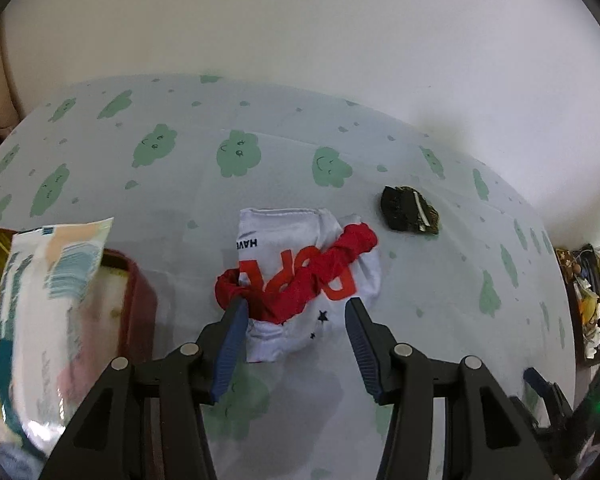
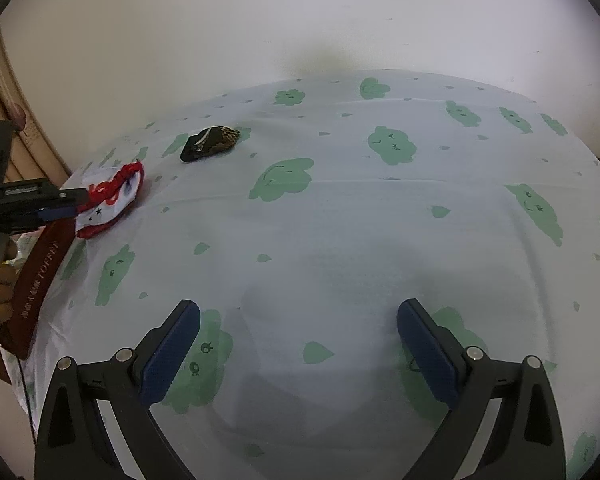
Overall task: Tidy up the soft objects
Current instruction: 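Move the left gripper to the red-and-white printed cloth, then close the left gripper on the red-and-white cloth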
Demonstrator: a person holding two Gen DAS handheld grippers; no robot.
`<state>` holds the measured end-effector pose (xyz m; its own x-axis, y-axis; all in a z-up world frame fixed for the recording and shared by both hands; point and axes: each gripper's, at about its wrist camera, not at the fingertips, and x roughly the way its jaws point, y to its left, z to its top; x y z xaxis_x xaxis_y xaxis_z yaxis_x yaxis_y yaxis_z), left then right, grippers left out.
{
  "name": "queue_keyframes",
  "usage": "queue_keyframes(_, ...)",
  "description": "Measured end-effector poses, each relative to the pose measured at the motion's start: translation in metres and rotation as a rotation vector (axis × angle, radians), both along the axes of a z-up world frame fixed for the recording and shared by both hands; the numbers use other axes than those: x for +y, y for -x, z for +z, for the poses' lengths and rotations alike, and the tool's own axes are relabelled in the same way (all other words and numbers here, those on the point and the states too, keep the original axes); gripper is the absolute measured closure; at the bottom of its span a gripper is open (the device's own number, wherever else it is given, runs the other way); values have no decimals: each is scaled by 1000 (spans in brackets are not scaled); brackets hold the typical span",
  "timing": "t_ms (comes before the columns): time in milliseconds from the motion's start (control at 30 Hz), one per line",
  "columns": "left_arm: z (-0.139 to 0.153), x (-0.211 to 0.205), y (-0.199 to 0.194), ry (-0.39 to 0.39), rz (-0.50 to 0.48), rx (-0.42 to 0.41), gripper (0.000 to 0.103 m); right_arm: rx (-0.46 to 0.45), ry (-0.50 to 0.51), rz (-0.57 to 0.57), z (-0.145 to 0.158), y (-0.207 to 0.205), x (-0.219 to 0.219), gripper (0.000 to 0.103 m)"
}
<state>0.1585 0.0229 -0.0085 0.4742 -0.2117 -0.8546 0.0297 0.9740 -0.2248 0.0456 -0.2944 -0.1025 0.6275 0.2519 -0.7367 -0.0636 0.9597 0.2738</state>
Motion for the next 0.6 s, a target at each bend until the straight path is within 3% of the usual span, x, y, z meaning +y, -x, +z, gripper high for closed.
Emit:
queue_keyframes(300, -16, -23, -13, -76, -42, -18, 51, 3, -6, 6, 0, -1, 0, 3)
queue_keyframes(400, -19, -21, -18, -102, -4, -13, 51, 2, -7, 6, 0, -1, 0, 3)
queue_keyframes(600, -20, -8, -21, -52, 94, -21, 51, 2, -6, 6, 0, -1, 0, 3)
